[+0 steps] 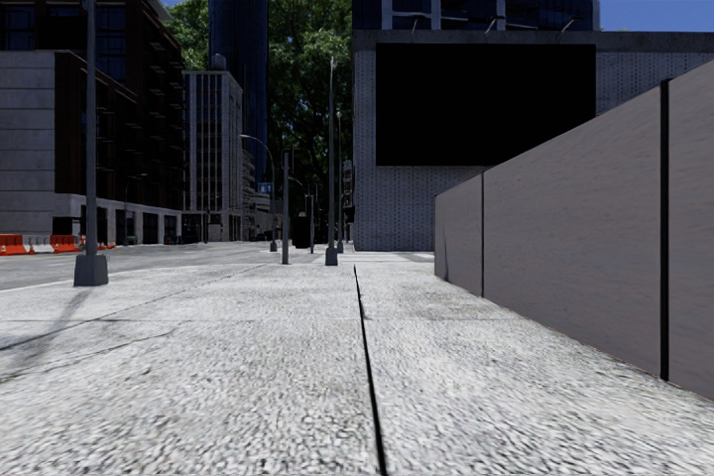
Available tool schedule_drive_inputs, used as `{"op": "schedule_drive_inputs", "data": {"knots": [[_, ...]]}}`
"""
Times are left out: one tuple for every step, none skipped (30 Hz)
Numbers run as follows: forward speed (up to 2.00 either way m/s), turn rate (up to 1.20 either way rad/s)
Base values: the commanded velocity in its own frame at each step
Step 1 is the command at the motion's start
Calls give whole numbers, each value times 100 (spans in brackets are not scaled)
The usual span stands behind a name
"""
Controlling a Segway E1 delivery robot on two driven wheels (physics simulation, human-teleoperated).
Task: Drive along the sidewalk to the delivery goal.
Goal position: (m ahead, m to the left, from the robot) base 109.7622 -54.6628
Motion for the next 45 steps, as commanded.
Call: {"op": "schedule_drive_inputs", "data": {"knots": [[200, 0], [200, 0], [200, 0], [200, 0], [200, 0], [200, 0], [200, 0], [200, 0], [200, 0], [200, 0], [200, 0], [200, 0], [200, 0], [200, 0], [200, 0], [200, 0], [200, 0], [200, 0], [200, 0], [200, 0], [200, 0], [200, 0], [200, 0], [200, 0], [200, 0], [200, 0], [200, 0], [200, 0], [200, 0], [200, 0], [200, 0], [200, 0], [200, 0], [200, 0], [200, 0], [200, 0], [200, 0], [200, 0], [200, 0], [200, 0], [200, 0], [200, 0], [200, 0], [200, 0], [200, 0]]}}
